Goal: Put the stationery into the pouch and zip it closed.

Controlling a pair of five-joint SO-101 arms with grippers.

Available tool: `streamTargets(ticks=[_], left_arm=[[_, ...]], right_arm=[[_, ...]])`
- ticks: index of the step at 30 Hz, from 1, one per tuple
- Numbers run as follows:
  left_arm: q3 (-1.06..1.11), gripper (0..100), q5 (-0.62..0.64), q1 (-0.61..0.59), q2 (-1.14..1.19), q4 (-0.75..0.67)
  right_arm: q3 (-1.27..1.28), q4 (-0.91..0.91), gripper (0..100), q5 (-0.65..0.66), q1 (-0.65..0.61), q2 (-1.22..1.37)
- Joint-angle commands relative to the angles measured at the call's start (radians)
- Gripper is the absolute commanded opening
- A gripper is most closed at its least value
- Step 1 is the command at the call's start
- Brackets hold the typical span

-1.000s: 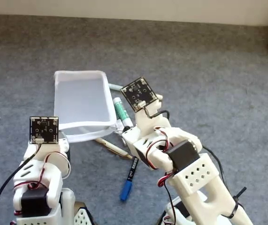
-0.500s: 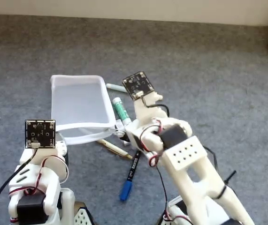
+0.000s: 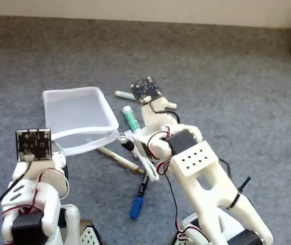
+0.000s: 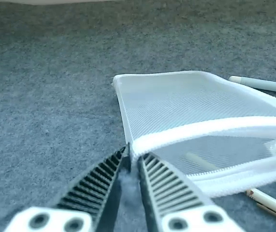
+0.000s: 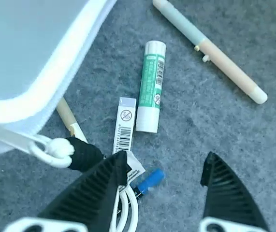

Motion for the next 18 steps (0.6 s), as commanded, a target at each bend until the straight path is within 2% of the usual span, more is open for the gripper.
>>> streamTargets(ticks=[1,5,11,18], left_arm=[[-0.122,1,-0.003,-0.015,0.18,0.006],[-0.183,1,0.011,-0.015,0.26,0.006],[-0.182,1,0.04,-0.019,0.283,0.006],[-0.182,1,0.068,-0.11,0.283,0.006]], right_arm=[[-0.07,-0.022,23.8,0.015,0.01,-0.005],[-0.077,-0.031,23.8,0.1,0.008,-0.005],[-0.154,-0.044,23.8,0.112,0.007,-0.004],[-0.263,-0.045,23.8,0.18,-0.067,0.091]])
